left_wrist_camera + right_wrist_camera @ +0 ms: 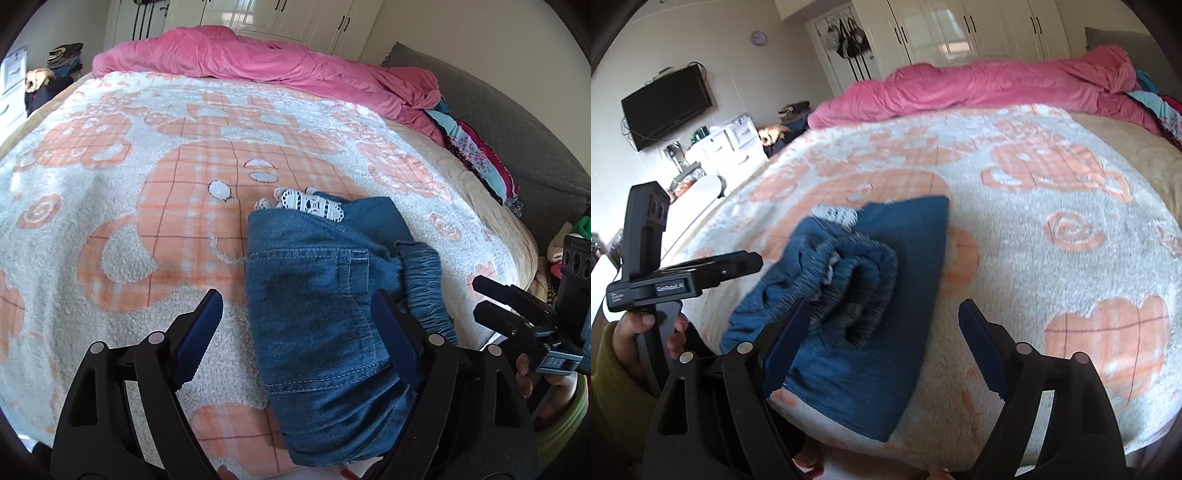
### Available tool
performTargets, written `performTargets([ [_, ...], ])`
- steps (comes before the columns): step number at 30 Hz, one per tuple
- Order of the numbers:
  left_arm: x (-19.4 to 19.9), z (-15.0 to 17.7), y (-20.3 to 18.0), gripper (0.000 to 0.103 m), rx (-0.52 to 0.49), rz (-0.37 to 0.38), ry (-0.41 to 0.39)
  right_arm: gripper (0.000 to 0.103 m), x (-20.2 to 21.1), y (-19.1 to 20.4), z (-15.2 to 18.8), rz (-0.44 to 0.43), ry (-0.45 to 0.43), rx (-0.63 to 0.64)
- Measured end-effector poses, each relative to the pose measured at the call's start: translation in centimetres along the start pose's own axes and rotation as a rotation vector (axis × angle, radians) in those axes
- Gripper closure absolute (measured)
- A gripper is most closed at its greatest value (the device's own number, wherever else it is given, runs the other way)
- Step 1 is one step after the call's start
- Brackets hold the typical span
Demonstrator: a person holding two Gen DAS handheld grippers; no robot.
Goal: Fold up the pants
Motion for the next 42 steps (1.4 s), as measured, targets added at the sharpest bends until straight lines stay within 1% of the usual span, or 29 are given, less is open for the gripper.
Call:
performTargets([
  [5,-1.3,0.5,0.3,0.024,0.013,-0.002,0.031,0.021,-1.2,-0.9,0.3,0.024,0.053,-0.036],
  [6,-1.6,0.6,0.4,0.024,0.022,0.007,0.042,0.021,-1.4,-1.1,0.3,0.028,0.063,-0.048],
  [12,-3.0,1.4,0.3,0.024,0.035,0.049,0.079,0.021,-2.8,-2.1,-0.1,-0.011,0.093,-0.114],
  [14,-3.2,1.4,0.1,0.027,0.030,0.054,0.077,0.022,-3.3,-2.4,-0.2,-0.033,0.106,-0.138],
  [15,-3.3,1.5,0.1,0.031,0.032,0.060,0.077,0.025,-3.6,-2.5,-0.2,-0.037,0.117,-0.145],
  [16,-3.3,1.5,0.1,0.033,0.034,0.070,0.078,0.030,-4.0,-2.5,-0.2,-0.041,0.130,-0.147],
  [17,-3.4,1.5,0.0,0.036,0.036,0.079,0.080,0.032,-4.2,-2.6,-0.3,-0.049,0.139,-0.147],
  [19,-3.6,1.5,-0.3,0.037,0.028,0.082,0.080,0.042,-4.6,-2.7,-0.4,-0.074,0.150,-0.153],
  [21,-3.8,1.5,-0.5,0.038,0.028,0.089,0.079,0.044,-4.8,-2.7,-0.6,-0.095,0.158,-0.159],
  [24,-4.3,1.4,-0.5,0.038,0.044,0.100,0.078,0.044,-5.3,-2.6,-0.9,-0.084,0.166,-0.139],
  [27,-4.6,1.2,-0.9,0.038,0.045,0.095,0.071,0.042,-6.0,-2.8,-1.0,-0.081,0.178,-0.144],
  [28,-4.7,1.2,-1.0,0.038,0.043,0.092,0.069,0.044,-6.1,-2.8,-1.0,-0.077,0.177,-0.137],
  [29,-4.8,1.2,-1.2,0.042,0.037,0.087,0.071,0.047,-6.1,-2.6,-0.9,-0.077,0.176,-0.126],
  [30,-4.7,1.2,-1.4,0.049,0.033,0.090,0.069,0.059,-6.1,-2.4,-0.9,-0.084,0.176,-0.113],
  [31,-4.4,1.2,-1.5,0.053,0.030,0.095,0.065,0.075,-6.0,-2.1,-0.9,-0.108,0.170,-0.100],
  [32,-4.0,1.1,-1.8,0.058,0.026,0.096,0.058,0.077,-5.9,-1.6,-1.0,-0.118,0.161,-0.084],
  [33,-3.8,1.1,-1.8,0.062,0.026,0.096,0.052,0.078,-5.7,-1.1,-1.0,-0.103,0.152,-0.057],
  [35,-3.0,0.7,-2.0,0.067,0.024,0.111,0.037,0.079,-5.4,0.1,-1.3,-0.077,0.133,-0.003],
  [37,-2.1,-0.2,-2.2,0.069,0.020,0.123,0.015,0.081,-5.0,0.9,-2.0,-0.075,0.119,0.027],
  [42,-1.0,-2.8,-2.1,0.069,0.015,0.104,-0.046,0.081,-4.7,1.9,-5.1,-0.054,0.078,0.096],
])
Point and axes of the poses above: each gripper's, at about its wrist camera, not at the fingertips, and x roughly against the way its jaws point, y to its left, z to its underside, the point moved 1 cm from there along -x, roughly the way its jaws point, and after that the axes turned 11 degrees about -z, right-handed, at the moved point
